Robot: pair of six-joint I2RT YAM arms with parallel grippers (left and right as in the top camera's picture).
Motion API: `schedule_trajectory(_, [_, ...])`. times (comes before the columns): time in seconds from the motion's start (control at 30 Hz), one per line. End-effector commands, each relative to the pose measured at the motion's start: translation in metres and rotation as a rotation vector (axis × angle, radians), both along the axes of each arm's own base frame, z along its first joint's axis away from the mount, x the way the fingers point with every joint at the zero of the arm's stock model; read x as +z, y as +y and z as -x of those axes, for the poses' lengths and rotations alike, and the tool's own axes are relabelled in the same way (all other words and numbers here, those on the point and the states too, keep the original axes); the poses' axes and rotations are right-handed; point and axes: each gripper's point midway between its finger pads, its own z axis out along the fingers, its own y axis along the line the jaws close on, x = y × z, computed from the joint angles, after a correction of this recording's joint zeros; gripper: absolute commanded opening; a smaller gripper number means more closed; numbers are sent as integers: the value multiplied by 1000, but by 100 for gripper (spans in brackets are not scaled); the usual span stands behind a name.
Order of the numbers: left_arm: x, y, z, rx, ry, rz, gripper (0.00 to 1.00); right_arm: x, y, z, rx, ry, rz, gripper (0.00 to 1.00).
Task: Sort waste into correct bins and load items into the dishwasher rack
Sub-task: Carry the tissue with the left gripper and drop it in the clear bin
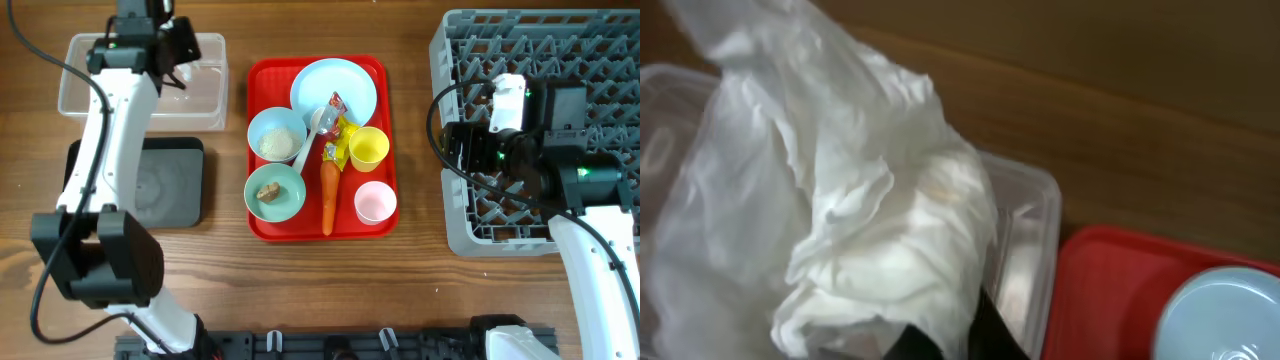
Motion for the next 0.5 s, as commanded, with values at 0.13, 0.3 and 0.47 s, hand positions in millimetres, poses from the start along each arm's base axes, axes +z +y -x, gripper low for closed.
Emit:
schedule_trajectory(0.13, [-52, 12, -10, 32, 92, 1, 100, -14, -1, -4, 3, 52, 25, 99])
schedule_trajectory(0.3, [-26, -60, 9, -171, 97, 122, 100, -16, -1, 0, 5, 68, 23, 99])
schedule_trajectory(0.47, [-49, -162, 48, -390, 226, 143, 100, -17, -1, 1, 5, 77, 23, 99])
